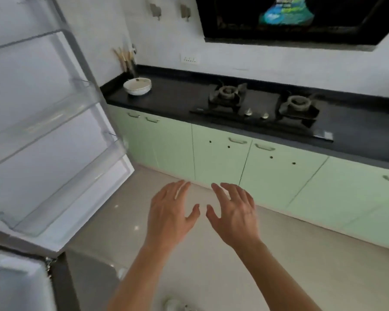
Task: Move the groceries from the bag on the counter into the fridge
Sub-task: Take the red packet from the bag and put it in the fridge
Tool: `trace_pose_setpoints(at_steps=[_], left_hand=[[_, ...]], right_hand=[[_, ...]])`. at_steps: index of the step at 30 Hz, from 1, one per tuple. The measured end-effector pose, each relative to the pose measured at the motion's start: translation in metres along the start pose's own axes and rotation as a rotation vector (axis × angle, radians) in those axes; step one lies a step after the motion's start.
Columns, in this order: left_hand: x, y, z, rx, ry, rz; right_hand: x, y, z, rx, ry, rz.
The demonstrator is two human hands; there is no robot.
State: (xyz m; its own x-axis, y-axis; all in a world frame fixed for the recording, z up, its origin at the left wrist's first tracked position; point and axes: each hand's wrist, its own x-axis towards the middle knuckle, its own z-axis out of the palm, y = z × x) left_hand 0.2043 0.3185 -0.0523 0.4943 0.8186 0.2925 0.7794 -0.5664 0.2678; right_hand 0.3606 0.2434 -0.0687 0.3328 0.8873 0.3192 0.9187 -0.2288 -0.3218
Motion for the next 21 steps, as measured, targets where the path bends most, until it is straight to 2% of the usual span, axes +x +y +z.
trace_pose_setpoints(at_steps=[12, 21], left_hand=[[-0.034, 0.187, 0.047, -0.080, -0.208, 0.422], [-0.004, 0.270, 0.081, -0.110, -0.268, 0.658]], right_hand=[[-0.139, 0.136, -0.094, -0.118, 0.130, 0.489], [-0.160, 0.196, -0.124, -0.193, 0.190, 0.715]])
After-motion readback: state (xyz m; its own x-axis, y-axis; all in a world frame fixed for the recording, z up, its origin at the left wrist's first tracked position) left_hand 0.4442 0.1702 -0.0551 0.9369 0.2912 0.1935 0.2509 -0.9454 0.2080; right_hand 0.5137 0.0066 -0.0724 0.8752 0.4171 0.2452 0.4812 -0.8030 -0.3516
